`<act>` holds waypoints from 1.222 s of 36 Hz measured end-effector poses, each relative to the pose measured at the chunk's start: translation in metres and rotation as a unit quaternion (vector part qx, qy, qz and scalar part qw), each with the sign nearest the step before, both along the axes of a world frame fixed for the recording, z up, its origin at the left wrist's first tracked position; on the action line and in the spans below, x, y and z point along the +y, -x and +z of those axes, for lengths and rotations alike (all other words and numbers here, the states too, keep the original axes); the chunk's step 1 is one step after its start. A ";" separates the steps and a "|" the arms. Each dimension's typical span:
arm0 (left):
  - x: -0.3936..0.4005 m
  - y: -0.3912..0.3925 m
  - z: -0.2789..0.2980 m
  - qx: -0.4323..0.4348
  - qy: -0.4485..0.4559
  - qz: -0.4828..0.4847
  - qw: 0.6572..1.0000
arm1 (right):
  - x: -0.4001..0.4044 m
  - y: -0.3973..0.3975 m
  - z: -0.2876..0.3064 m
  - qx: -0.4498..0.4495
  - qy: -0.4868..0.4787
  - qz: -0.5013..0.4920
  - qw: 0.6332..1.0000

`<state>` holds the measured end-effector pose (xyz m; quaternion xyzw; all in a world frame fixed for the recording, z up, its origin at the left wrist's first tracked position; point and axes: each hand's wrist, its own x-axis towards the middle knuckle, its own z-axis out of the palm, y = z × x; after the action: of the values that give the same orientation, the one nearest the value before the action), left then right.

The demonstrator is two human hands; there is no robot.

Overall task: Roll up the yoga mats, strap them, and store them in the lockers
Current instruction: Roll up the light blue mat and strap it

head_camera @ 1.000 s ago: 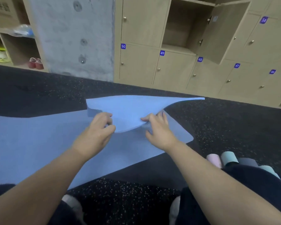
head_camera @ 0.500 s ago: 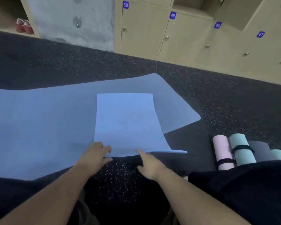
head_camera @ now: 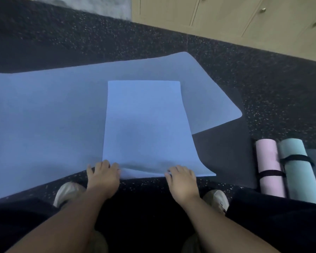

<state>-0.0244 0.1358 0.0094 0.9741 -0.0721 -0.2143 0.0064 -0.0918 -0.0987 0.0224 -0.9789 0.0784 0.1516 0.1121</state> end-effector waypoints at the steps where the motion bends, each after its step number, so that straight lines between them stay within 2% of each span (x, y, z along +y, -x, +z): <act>1: -0.001 -0.001 -0.005 -0.001 -0.011 0.012 1.000 | -0.002 0.002 -0.005 -0.024 0.005 -0.009 1.000; 3: -0.004 -0.002 -0.014 -0.029 -0.011 0.026 0.999 | -0.008 0.006 -0.018 -0.123 0.023 -0.007 0.992; 5: -0.005 -0.003 -0.025 -0.090 0.028 0.005 0.996 | -0.015 0.012 -0.031 -0.201 0.044 0.013 0.978; 7: -0.003 0.001 -0.040 -0.157 0.059 0.008 0.986 | -0.019 0.015 -0.041 -0.231 0.040 0.029 0.972; 9: -0.007 0.002 -0.049 -0.166 0.071 0.022 0.983 | -0.021 0.016 -0.047 -0.245 0.034 0.019 0.969; 12: -0.016 -0.001 -0.053 -0.231 0.091 0.001 0.969 | -0.020 0.012 -0.050 -0.221 0.003 -0.018 0.975; 16: -0.032 0.001 -0.058 -0.319 0.186 -0.137 0.919 | -0.022 -0.004 -0.049 -0.103 0.035 -0.046 0.993; 18: -0.041 0.005 -0.060 -0.320 0.201 -0.200 0.904 | -0.026 -0.011 -0.050 -0.029 0.038 -0.012 0.999; 21: -0.046 0.016 -0.068 -0.304 0.204 -0.228 0.902 | -0.032 -0.016 -0.053 0.038 0.009 0.009 0.999; 26: -0.039 0.027 -0.075 -0.271 0.221 -0.287 0.891 | -0.029 -0.020 -0.062 0.064 -0.001 0.004 0.998; 28: -0.037 0.025 -0.078 -0.258 0.212 -0.306 0.891 | -0.032 -0.021 -0.063 0.051 -0.022 -0.007 0.998; 32: -0.040 0.018 -0.081 -0.212 0.173 -0.300 0.914 | -0.034 -0.021 -0.068 0.013 -0.044 -0.022 0.999; 37: -0.048 0.006 -0.078 -0.133 0.156 -0.232 0.951 | -0.027 -0.019 -0.078 -0.195 0.060 -0.020 0.979; 40: -0.049 0.002 -0.080 -0.144 0.153 -0.226 0.951 | -0.025 -0.018 -0.080 -0.252 0.105 0.034 0.961; 44: -0.045 0.008 -0.083 -0.218 0.157 -0.224 0.937 | -0.026 -0.015 -0.083 -0.256 0.104 0.053 0.960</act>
<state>-0.0320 0.0906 -0.0734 0.9420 -0.3211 0.0212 0.0953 -0.0765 -0.1243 -0.0610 -0.9940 0.0107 -0.1076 0.0173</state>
